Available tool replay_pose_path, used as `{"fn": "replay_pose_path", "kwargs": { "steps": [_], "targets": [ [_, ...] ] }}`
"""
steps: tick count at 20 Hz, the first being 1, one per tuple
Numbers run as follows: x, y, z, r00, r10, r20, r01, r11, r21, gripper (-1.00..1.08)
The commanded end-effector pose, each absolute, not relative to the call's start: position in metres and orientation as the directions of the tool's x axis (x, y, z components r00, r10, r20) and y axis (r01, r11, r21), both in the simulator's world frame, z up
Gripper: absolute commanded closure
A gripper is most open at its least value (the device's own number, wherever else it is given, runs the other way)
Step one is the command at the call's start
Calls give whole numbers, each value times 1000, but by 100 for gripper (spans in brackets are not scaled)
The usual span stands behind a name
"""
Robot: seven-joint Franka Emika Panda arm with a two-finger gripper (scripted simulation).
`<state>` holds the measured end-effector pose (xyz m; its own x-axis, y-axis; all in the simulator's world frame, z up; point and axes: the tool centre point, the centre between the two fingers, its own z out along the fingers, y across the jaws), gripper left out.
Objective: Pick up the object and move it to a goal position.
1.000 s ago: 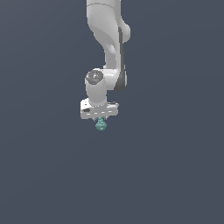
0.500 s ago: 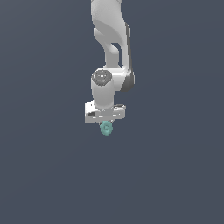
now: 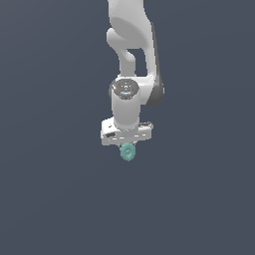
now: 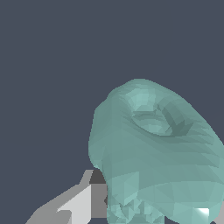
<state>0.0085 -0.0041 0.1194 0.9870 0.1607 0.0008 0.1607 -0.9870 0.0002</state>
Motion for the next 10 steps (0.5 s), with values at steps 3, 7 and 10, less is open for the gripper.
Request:
{"fn": "replay_pose_path", "kwargs": {
  "steps": [3,7,10],
  "targets": [
    [18,1,125,987,160,0,160,-987,0,108],
    [20,2,126,987,160,0,160,-987,0,108],
    [20,1,125,987,160,0,160,-987,0,108]
  ]
}}
